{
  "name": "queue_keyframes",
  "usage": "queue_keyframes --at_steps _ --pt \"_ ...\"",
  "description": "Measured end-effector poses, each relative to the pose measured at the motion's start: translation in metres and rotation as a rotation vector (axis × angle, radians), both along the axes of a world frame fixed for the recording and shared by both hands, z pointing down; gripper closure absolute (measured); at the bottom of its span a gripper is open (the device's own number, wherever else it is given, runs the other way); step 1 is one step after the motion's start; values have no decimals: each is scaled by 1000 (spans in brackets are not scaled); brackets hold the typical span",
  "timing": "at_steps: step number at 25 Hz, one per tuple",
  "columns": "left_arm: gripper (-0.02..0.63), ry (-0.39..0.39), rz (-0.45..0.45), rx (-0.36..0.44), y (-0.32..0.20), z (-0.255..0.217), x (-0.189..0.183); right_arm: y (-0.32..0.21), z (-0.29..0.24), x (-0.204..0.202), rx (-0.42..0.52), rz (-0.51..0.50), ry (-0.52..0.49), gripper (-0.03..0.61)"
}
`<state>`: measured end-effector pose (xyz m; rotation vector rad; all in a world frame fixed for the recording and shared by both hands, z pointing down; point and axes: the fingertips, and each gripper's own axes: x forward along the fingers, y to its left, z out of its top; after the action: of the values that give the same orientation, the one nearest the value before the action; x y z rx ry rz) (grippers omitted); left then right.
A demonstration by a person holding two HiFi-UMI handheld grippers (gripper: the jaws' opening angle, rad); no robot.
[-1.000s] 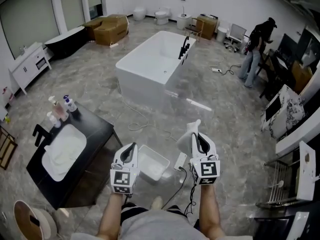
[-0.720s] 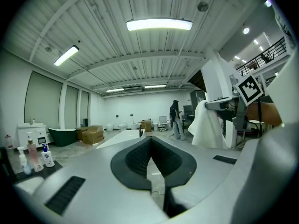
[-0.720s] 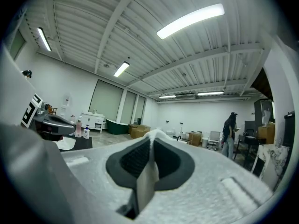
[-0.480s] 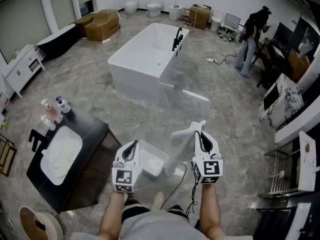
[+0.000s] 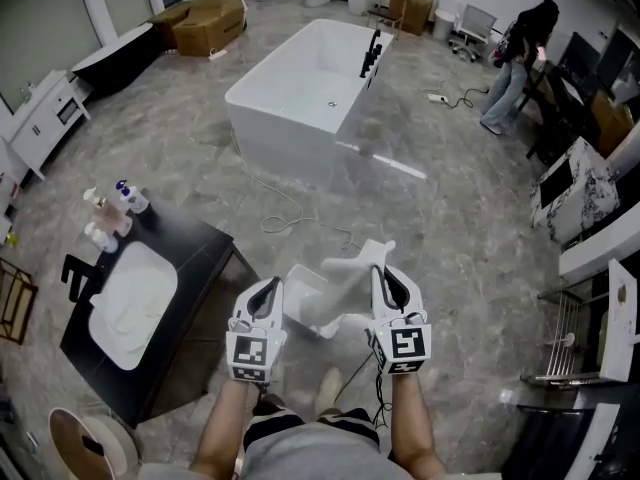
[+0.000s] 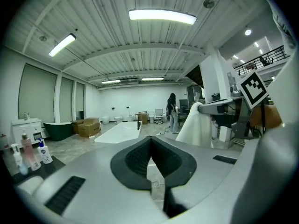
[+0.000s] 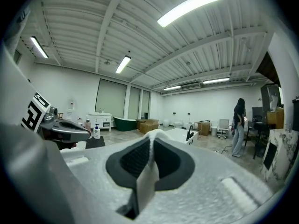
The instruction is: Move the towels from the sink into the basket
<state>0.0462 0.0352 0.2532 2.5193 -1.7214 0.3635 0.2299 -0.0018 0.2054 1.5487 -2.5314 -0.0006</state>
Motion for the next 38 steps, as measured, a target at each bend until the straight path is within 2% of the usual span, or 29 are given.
queue_keyframes --at_steps 5,9,21,29,38 --pt "604 9 10 -60 -14 39 -30 -14 42 -44 -57 -15 14 555" --pt "604 20 30 -107 -26 72 -44 -29 79 -63 -107 -3 34 555" --pt "604 43 86 -252 -59 199 -46 -59 213 -64 -266 66 46 555" --pt "604 50 85 -343 -77 311 -49 -70 343 -62 -398 105 20 555" --pt "604 53 48 -398 -95 441 -54 -82 489 -69 -477 89 9 554"
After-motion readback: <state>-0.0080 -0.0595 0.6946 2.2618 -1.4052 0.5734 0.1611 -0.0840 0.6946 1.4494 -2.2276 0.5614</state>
